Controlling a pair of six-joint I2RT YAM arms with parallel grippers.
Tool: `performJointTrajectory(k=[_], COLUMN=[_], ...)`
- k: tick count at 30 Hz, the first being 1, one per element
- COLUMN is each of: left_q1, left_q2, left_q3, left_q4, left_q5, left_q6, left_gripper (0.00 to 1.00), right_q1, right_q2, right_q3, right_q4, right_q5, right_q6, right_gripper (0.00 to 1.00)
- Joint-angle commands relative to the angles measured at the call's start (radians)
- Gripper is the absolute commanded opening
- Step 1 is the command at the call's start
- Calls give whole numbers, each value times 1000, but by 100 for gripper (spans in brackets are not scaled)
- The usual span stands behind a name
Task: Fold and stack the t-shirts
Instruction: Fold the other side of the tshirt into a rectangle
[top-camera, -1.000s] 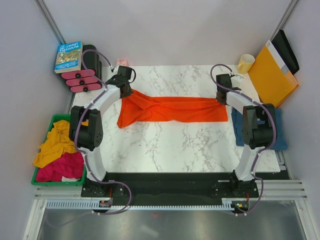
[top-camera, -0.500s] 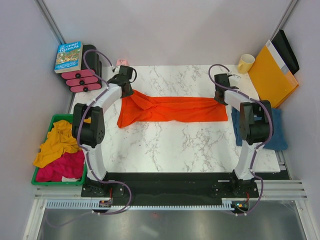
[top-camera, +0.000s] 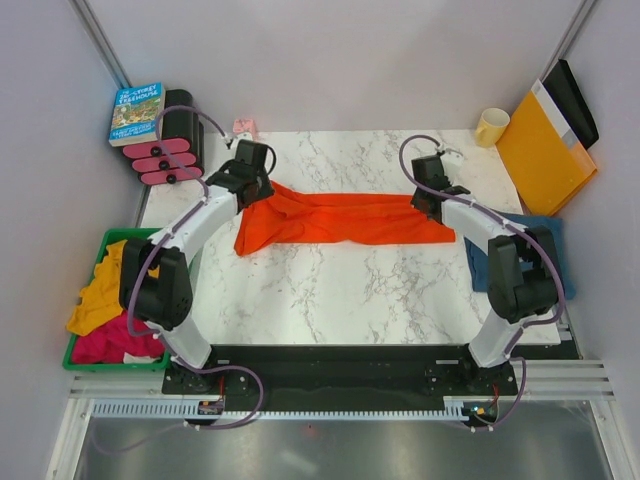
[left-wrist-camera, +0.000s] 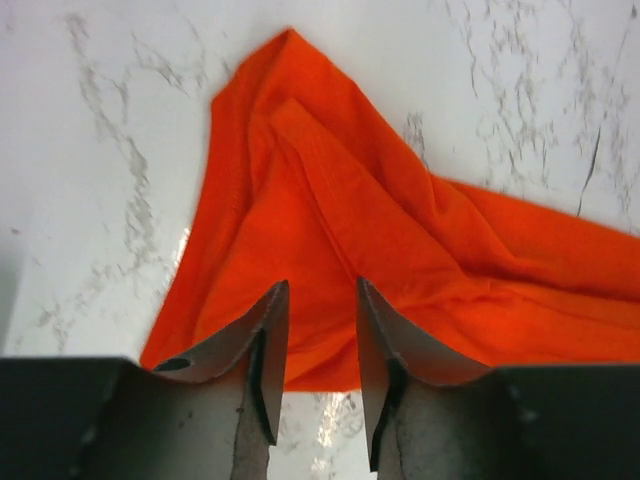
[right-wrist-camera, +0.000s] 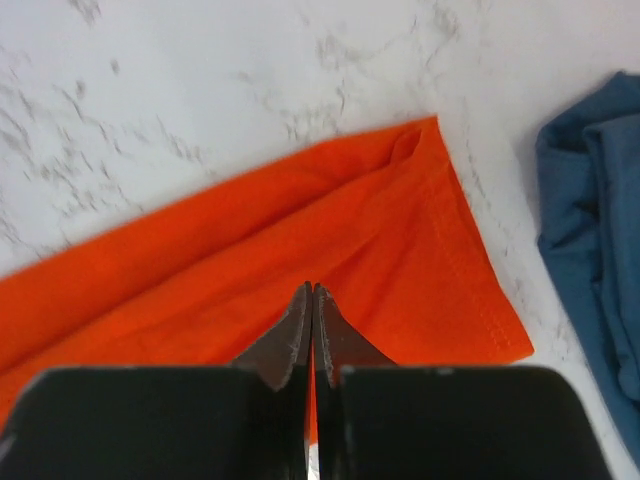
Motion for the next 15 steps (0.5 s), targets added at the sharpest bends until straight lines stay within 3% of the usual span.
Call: performJointTrajectory(k=[1, 15], left_q1=[-33, -59], left_q2=[-19, 89], left_q3=[-128, -288], left_q4=[28, 31], left_q5=[58, 156], left_q6=[-72, -140], left_gripper=[36, 26], right_q1=[15, 16], right_q2=[21, 93], right_q3=[-81, -164], right_q4=[3, -24], right_q5=[-47, -119], right_q6=[31, 126], right_gripper=[0, 0])
